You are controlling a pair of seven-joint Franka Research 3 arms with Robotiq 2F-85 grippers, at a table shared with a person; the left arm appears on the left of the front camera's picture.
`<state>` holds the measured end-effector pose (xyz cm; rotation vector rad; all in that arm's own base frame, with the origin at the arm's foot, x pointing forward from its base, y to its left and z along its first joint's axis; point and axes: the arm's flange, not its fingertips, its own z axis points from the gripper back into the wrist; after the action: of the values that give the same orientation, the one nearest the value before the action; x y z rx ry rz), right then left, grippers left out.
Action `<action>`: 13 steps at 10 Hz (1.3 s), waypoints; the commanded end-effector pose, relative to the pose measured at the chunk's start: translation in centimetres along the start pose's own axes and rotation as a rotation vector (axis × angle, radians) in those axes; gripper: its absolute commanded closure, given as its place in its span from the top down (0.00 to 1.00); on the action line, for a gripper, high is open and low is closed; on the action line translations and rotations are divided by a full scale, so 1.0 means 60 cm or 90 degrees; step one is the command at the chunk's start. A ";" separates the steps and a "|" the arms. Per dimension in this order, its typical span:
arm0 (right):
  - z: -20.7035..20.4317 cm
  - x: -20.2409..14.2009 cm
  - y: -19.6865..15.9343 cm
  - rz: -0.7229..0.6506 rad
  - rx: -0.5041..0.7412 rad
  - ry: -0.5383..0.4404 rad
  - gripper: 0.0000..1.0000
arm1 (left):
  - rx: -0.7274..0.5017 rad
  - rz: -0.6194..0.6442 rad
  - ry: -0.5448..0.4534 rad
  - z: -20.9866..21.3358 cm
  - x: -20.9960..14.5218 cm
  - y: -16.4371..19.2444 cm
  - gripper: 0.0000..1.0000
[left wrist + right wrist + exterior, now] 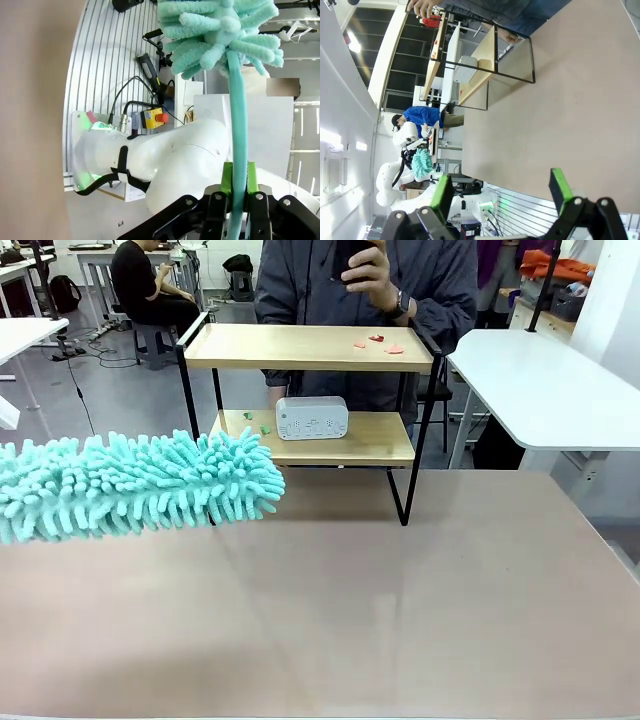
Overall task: Clean the shelf.
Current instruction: Pick up the Duster from the human, then clean the specific tier of the Shelf with the Duster once objects are removed.
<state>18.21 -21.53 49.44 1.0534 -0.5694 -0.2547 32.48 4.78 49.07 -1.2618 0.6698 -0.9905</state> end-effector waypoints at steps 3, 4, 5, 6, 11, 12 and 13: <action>-0.001 0.003 0.001 0.017 0.014 -0.008 1.00 | 0.004 0.001 0.008 -0.004 -0.001 -0.001 0.13; -0.001 0.003 0.001 0.017 0.014 -0.008 1.00 | 0.004 0.001 0.008 -0.004 -0.001 -0.001 0.13; -0.001 0.003 0.001 0.017 0.014 -0.008 1.00 | 0.004 0.001 0.008 -0.004 -0.001 -0.001 0.13; -0.001 0.003 0.001 0.017 0.014 -0.008 1.00 | 0.004 0.001 0.008 -0.004 -0.001 -0.001 0.13; -0.001 0.003 0.001 0.017 0.014 -0.008 1.00 | 0.004 0.001 0.008 -0.004 -0.001 -0.001 0.13; -0.001 0.003 0.001 0.017 0.014 -0.008 1.00 | 0.004 0.001 0.008 -0.004 -0.001 -0.001 0.13; -0.001 0.003 0.001 0.017 0.014 -0.008 1.00 | 0.004 0.001 0.008 -0.004 -0.001 -0.001 0.13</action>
<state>18.21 -21.53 49.46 1.0534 -0.5695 -0.2541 32.37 4.60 48.92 -1.2620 0.6733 -0.9925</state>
